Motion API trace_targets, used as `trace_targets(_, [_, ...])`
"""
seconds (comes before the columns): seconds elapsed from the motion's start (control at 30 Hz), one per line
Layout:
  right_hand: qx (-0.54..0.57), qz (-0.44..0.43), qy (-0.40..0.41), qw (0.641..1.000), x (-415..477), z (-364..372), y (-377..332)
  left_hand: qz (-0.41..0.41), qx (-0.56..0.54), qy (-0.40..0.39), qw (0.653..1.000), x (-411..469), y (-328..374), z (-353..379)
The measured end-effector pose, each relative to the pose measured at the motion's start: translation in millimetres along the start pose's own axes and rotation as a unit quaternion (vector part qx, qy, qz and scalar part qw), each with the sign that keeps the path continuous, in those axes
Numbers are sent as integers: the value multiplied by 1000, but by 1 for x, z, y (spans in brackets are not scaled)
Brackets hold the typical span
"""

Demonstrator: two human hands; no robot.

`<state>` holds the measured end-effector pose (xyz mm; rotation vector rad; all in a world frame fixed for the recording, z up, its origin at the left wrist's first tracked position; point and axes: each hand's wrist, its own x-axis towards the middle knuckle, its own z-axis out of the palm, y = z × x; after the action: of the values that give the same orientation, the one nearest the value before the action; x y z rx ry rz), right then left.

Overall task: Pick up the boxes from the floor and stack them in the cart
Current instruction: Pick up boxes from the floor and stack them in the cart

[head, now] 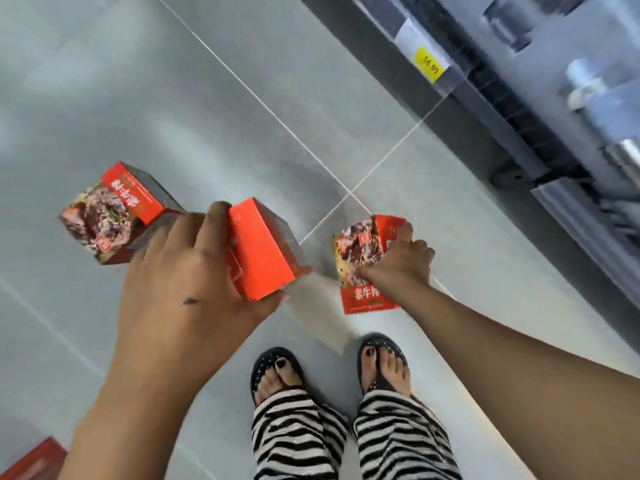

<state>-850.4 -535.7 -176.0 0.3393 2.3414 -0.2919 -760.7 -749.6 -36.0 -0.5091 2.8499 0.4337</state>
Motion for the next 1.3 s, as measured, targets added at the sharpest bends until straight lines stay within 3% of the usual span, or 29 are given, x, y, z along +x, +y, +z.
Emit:
trace_targets(0.13, [-145, -21, -60, 987, -66, -62, 4, -9, -29, -26, 999, -33, 23, -71])
trace_targets(0.23, [-190, -59, -81, 977, -113, -113, 8, -6, -38, -38, 999, -55, 43, -128])
trace_targets(0.33, [-218, -118, -33, 968, -161, -164, 9, -9, -43, -22, 999, -72, 63, -185])
trace_targets(0.5, [-277, -277, 68, 918, -235, -237, 22, -13, -39, -10, 999, -102, 91, -256])
trace_targets(0.63, [-279, -312, 78, 905, -285, -277, 43, -33, -34, -5, 999, -137, 111, -297])
trace_targets(0.77, [-234, -244, 20, 941, -339, -311, 80, -67, -53, -32, 996, -178, 139, -338])
trace_targets(0.9, [-206, -172, 18, 963, -379, -329, 122, -45, -51, -44, 997, -205, 168, -365])
trace_targets(1.17, [-144, -50, 91, 984, -438, -371, 191, 115, -32, -65, 991, -206, 230, -408])
trace_targets(1.3, [-78, 18, 142, 987, -483, -379, 223, 232, 14, -41, 972, -200, 258, -423])
